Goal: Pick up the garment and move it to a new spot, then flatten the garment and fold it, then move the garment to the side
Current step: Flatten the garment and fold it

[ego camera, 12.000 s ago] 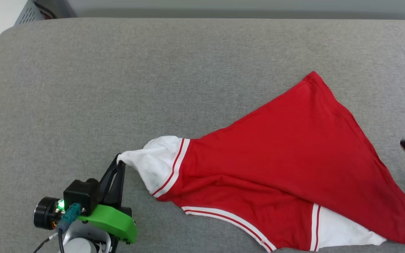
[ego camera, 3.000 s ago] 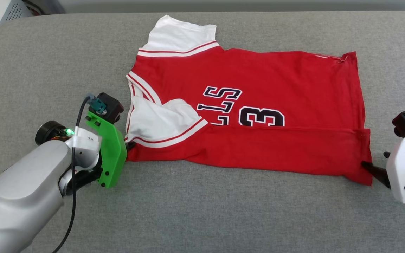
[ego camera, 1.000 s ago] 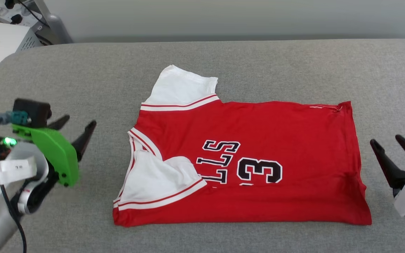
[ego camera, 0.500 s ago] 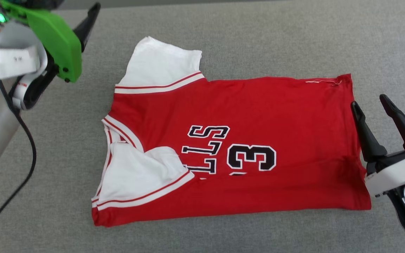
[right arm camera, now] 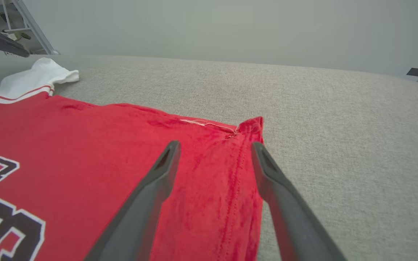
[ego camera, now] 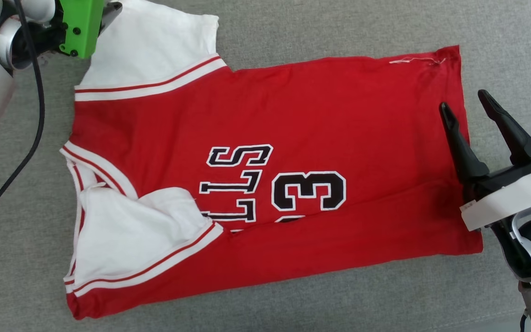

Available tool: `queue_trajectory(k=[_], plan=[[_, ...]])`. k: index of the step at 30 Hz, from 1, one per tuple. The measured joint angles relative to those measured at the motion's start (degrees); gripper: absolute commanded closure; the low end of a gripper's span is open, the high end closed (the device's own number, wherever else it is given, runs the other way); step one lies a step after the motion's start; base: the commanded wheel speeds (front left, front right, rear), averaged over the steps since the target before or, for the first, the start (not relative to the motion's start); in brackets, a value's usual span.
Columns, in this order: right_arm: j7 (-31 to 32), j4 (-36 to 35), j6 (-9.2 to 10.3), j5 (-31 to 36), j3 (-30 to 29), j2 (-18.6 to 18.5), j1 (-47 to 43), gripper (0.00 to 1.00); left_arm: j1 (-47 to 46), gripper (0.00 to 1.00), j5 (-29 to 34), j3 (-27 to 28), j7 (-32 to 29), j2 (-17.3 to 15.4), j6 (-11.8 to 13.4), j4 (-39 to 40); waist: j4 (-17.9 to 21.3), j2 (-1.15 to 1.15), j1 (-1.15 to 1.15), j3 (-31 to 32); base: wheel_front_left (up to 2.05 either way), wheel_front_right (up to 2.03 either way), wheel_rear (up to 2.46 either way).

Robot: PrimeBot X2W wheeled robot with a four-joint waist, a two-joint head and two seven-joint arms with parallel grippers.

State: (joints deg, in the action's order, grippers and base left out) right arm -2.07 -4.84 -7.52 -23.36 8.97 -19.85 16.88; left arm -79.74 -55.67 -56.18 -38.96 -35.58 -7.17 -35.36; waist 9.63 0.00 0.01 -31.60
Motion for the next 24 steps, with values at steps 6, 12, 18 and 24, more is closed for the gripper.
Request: queue_trajectory(k=[6,12,18,24], plan=[[-1.4,2.2,0.00,-0.1,1.2,0.0,1.6,0.00,-1.5,0.00,-0.6,-3.4,-2.8,0.1,-0.2,-1.4,2.2,0.00,0.00,-3.3,0.00,0.00,0.00],[-3.3,3.9,0.00,-0.6,1.0,-0.6,3.4,0.00,-2.8,1.00,-2.4,-7.1,-2.2,-2.0,-0.2,0.3,3.5,0.00,0.00,-4.0,0.00,0.00,0.00],[-1.8,3.8,0.00,-0.7,-0.6,-5.1,6.3,0.00,-1.6,1.00,-3.0,-9.4,4.1,-2.0,-0.2,2.0,2.3,0.00,0.00,-1.6,0.00,0.00,0.00],[8.7,3.5,0.00,-4.6,1.9,-12.9,12.4,0.00,-1.0,1.00,-3.0,-10.8,10.7,-2.1,-0.2,6.3,-0.2,0.00,-0.01,1.1,0.00,0.00,0.00]])
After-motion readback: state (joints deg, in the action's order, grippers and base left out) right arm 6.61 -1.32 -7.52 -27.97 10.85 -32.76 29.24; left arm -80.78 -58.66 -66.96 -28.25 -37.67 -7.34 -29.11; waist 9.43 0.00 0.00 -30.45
